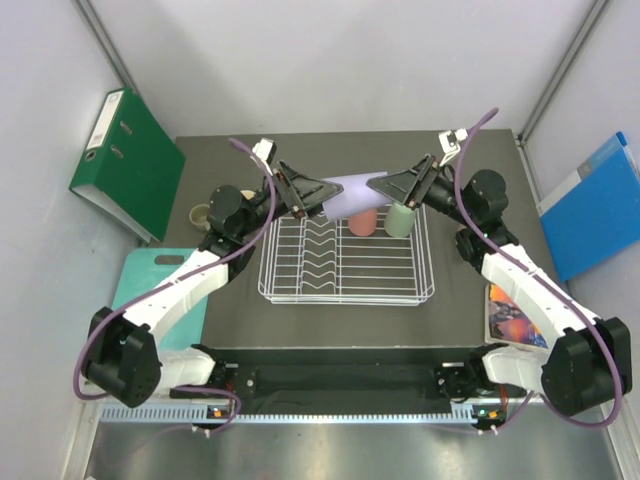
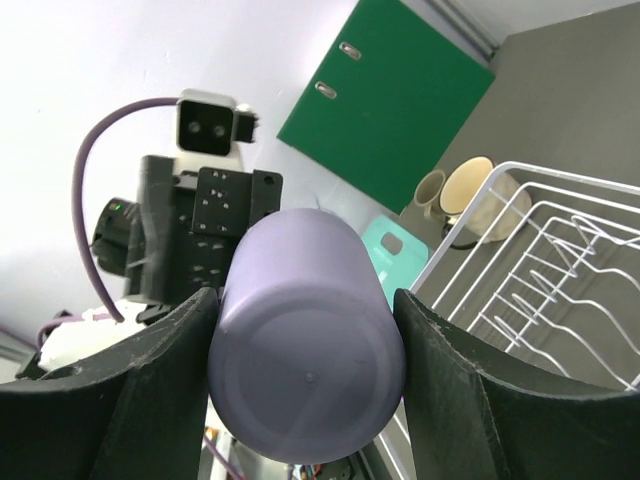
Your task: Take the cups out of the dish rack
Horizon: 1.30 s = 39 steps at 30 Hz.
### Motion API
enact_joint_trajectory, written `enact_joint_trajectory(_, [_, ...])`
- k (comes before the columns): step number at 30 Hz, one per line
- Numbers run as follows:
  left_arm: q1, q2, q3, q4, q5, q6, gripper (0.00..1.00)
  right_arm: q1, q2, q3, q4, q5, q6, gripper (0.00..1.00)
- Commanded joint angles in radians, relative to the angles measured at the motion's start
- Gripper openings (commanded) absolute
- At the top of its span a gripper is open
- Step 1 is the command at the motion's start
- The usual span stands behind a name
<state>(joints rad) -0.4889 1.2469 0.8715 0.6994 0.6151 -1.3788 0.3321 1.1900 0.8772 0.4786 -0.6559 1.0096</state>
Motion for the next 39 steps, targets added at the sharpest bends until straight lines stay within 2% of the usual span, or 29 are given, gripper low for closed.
enact_joint_trajectory(1, [-0.019,0.003,0.024,0.088,0.035,-0.003,0.47,0.01,-0.004,0.031,0.051,-0.036,-0.009,0.0])
enact_joint_trajectory(2, [-0.02,0.008,0.024,0.087,0.038,-0.003,0.28,0.008,-0.006,0.031,0.045,-0.04,-0.012,0.0])
enact_joint_trajectory(4, [-0.022,0.011,0.026,0.069,0.046,0.001,0.13,0.01,-0.001,0.032,0.029,-0.059,-0.022,0.0])
enact_joint_trajectory(5, [-0.022,0.009,0.026,0.057,0.049,0.006,0.0,0.012,-0.003,0.031,0.025,-0.062,-0.025,0.0])
enact_joint_trajectory(9, [-0.02,-0.015,0.03,-0.038,0.044,0.07,0.0,0.012,-0.018,0.023,-0.014,-0.053,-0.06,0.0])
enact_joint_trajectory(10, [-0.022,-0.024,0.053,-0.101,0.037,0.098,0.0,0.012,-0.027,0.025,-0.053,-0.047,-0.071,0.0])
enact_joint_trajectory(11, [-0.022,-0.039,0.075,-0.236,0.026,0.134,0.0,0.01,-0.03,0.037,-0.082,-0.039,-0.087,0.0])
enact_joint_trajectory(12, [-0.022,-0.046,0.098,-0.32,0.023,0.217,0.0,0.013,-0.035,0.046,-0.116,-0.015,-0.129,0.04])
enact_joint_trajectory(14, [-0.025,-0.066,0.177,-0.481,-0.021,0.309,0.0,0.015,-0.046,0.072,-0.222,0.013,-0.172,0.21])
enact_joint_trajectory(15, [-0.025,-0.072,0.201,-0.635,-0.04,0.393,0.0,0.016,-0.049,0.078,-0.251,0.041,-0.202,0.35])
enact_joint_trajectory(18, [-0.025,-0.101,0.27,-0.858,-0.115,0.503,0.0,0.019,-0.063,0.1,-0.36,0.116,-0.249,0.55])
enact_joint_trajectory(19, [-0.025,-0.115,0.29,-0.909,-0.138,0.518,0.0,0.018,-0.069,0.114,-0.388,0.139,-0.261,0.59])
enact_joint_trajectory(23, [-0.027,-0.155,0.351,-1.141,-0.25,0.599,0.0,0.031,-0.098,0.146,-0.604,0.312,-0.383,0.62])
enact_joint_trajectory(28, [-0.028,-0.223,0.415,-1.478,-0.455,0.669,0.0,0.039,-0.144,0.123,-0.683,0.476,-0.44,0.62])
enact_joint_trajectory(31, [-0.03,-0.289,0.403,-1.552,-0.535,0.689,0.0,0.041,-0.156,0.095,-0.669,0.489,-0.439,0.63])
enact_joint_trajectory(35, [-0.031,-0.356,0.386,-1.626,-0.563,0.67,0.0,0.047,-0.164,0.085,-0.653,0.483,-0.436,0.63])
enact_joint_trajectory(39, [-0.031,-0.371,0.449,-1.735,-0.598,0.67,0.0,0.051,-0.175,0.083,-0.661,0.496,-0.45,0.62])
